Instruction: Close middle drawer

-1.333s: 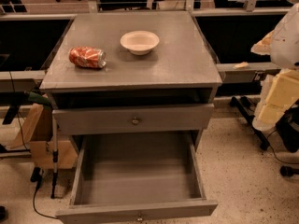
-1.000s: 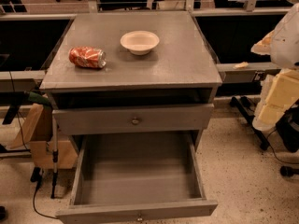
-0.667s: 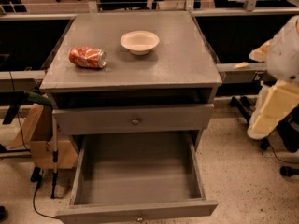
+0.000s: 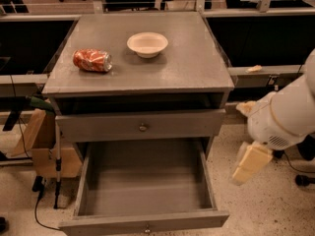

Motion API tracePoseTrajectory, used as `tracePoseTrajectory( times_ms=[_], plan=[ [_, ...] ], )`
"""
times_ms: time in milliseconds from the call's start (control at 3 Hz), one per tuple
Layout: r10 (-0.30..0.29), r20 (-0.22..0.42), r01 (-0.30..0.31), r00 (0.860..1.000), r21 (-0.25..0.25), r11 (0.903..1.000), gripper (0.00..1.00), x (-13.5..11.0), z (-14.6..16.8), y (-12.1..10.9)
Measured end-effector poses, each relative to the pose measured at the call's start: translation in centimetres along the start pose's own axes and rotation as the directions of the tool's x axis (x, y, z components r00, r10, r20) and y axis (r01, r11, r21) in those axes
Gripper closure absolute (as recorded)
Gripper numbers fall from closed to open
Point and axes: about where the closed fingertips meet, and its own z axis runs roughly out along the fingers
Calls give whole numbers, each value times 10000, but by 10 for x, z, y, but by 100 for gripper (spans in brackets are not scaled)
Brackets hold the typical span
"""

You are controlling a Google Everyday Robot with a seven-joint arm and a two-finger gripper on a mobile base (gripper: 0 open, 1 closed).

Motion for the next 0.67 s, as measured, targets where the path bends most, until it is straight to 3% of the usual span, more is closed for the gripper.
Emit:
tracePoseTrajectory(
  times_ms=[333,667],
  plan=[
    [342,257,-331,9991,-409,9986,0,19,73,9],
    [710,688,-644,9951,-934,9935,0,52,133,18]
  ],
)
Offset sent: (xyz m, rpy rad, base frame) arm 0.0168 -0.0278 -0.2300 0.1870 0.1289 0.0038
